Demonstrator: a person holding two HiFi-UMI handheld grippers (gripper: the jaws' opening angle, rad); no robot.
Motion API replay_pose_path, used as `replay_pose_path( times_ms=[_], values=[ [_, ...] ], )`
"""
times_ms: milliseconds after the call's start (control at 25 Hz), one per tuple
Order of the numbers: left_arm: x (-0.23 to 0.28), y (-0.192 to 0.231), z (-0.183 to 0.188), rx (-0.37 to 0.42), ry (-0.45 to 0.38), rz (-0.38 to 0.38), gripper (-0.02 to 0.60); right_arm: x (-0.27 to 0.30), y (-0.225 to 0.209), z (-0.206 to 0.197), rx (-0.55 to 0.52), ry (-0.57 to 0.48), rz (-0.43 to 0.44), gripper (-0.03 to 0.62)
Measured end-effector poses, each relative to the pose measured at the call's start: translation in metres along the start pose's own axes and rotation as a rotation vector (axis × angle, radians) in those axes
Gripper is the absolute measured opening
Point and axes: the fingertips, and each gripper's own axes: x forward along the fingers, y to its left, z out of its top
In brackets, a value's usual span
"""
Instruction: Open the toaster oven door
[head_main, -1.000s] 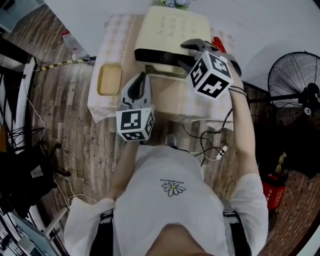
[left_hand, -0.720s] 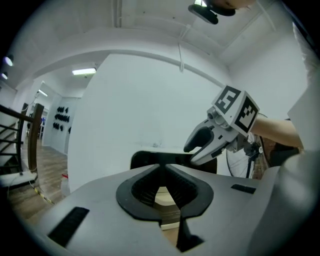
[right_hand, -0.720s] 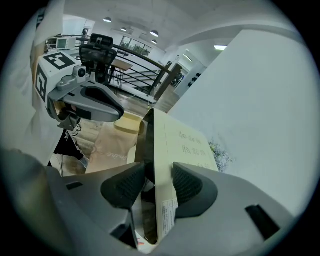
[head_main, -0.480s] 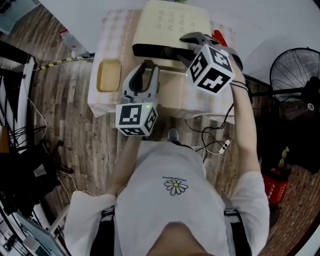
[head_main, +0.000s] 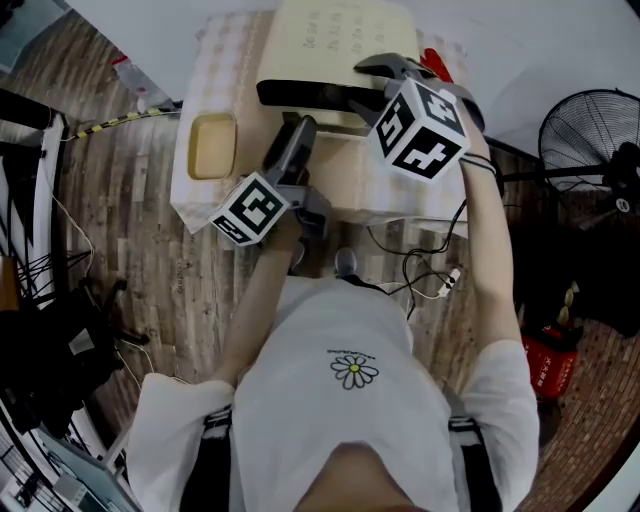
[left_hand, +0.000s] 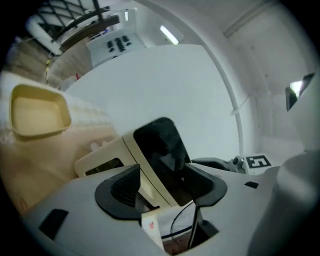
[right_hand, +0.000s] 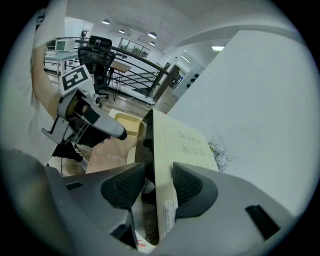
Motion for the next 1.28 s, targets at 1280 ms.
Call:
replay_pose_path(
  times_ms=[1280],
  values=[
    [0.047, 0.046, -0.05, -0.417, -0.087, -0.054, 0.074, -0.001, 0.0, -0.001, 0.04, -0.023, 0.016, 0.17]
  ],
)
